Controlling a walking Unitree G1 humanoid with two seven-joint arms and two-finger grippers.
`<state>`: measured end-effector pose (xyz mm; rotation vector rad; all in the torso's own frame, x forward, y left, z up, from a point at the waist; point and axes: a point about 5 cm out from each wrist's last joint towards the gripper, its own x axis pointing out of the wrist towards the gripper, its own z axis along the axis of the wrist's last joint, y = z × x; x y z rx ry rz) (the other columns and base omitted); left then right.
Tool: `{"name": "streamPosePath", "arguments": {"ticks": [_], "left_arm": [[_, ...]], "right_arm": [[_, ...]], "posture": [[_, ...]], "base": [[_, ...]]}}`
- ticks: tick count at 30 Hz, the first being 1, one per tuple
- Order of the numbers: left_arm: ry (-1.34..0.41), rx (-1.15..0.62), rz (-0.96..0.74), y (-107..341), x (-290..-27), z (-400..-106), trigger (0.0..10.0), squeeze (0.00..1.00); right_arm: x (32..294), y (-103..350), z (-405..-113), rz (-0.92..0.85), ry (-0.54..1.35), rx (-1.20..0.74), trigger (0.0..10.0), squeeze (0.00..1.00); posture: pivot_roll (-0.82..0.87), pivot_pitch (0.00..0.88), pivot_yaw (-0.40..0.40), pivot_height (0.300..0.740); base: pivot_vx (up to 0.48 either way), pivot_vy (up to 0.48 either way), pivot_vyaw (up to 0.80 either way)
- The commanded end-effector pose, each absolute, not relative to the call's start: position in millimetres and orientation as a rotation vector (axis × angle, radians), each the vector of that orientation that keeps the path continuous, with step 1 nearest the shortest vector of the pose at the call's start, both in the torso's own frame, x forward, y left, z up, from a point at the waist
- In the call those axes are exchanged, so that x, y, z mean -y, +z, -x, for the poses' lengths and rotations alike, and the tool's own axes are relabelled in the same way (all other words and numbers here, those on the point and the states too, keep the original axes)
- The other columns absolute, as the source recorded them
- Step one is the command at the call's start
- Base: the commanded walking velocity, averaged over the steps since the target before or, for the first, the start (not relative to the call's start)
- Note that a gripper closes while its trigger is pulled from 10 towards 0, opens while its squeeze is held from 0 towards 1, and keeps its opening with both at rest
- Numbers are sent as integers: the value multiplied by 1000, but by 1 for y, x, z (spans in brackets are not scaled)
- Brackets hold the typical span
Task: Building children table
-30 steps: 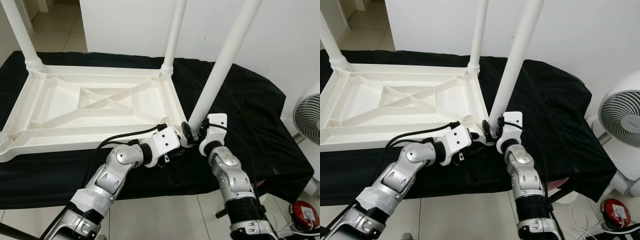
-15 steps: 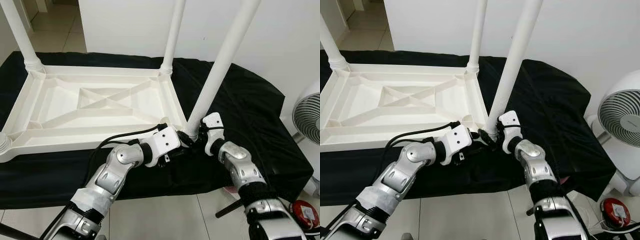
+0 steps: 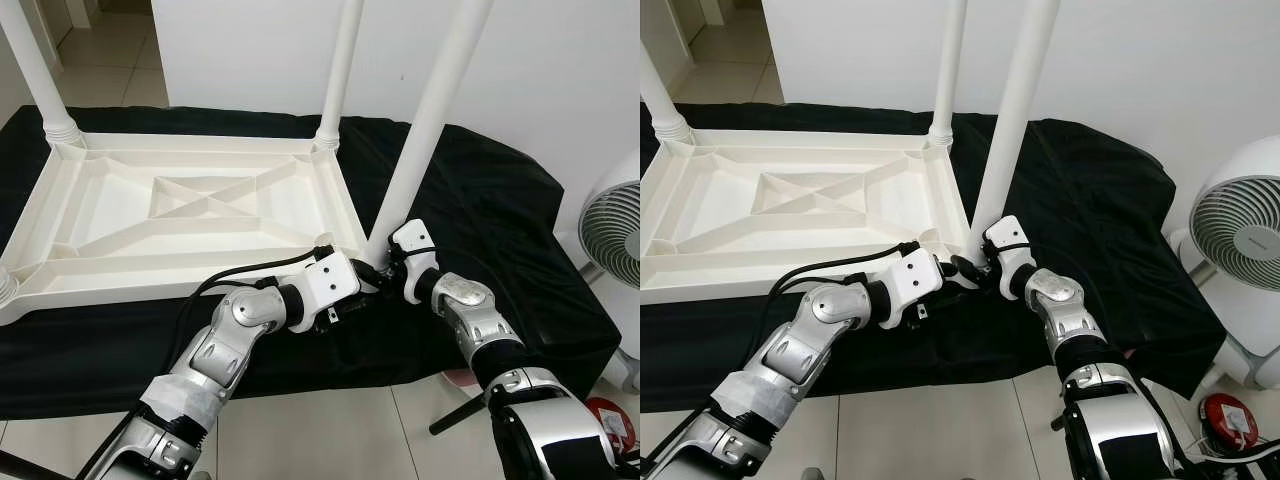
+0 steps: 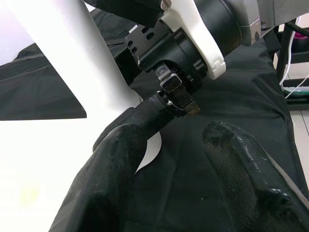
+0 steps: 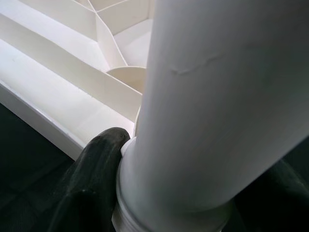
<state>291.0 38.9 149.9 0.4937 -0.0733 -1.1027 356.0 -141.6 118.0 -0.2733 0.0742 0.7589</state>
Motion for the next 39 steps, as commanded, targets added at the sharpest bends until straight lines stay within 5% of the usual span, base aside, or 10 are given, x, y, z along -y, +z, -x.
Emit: {"name": "streamPosePath", "arguments": {"ticks": [1, 3, 4, 22, 36, 37, 39], "left_arm": [[-1054, 92, -495, 152, -38, -292, 10000, 0], [-1054, 92, -495, 152, -38, -291, 10000, 0], [-1054, 91, -493, 151, -38, -291, 10000, 0], [-1067, 82, -481, 147, -35, -287, 10000, 0], [-1079, 86, -481, 147, -32, -286, 10000, 0], [-1079, 87, -481, 147, -32, -286, 10000, 0], [-1078, 89, -484, 148, -32, -287, 10000, 0]], "right_arm": [[140, 97, -348, 330, 793, -166, 0, 0], [142, 94, -348, 365, 771, -181, 0, 0], [145, 91, -348, 398, 729, -197, 10000, 0], [136, 87, -326, -19, 82, -154, 10000, 0], [118, 103, -310, -56, -8, -106, 10000, 12], [119, 104, -310, -58, -3, -90, 10000, 1000], [118, 108, -308, -80, 25, -66, 10000, 1000]], "posture": [[-25, 0, -96, 740], [-25, 0, -96, 740], [-28, 0, -96, 740], [-41, 0, -109, 740], [-50, 0, -106, 740], [-47, 0, -108, 740], [-45, 0, -109, 740]], "base": [[0, 0, 0], [0, 0, 0], [0, 0, 0], [0, 0, 0], [0, 0, 0], [0, 0, 0], [0, 0, 0]]}}
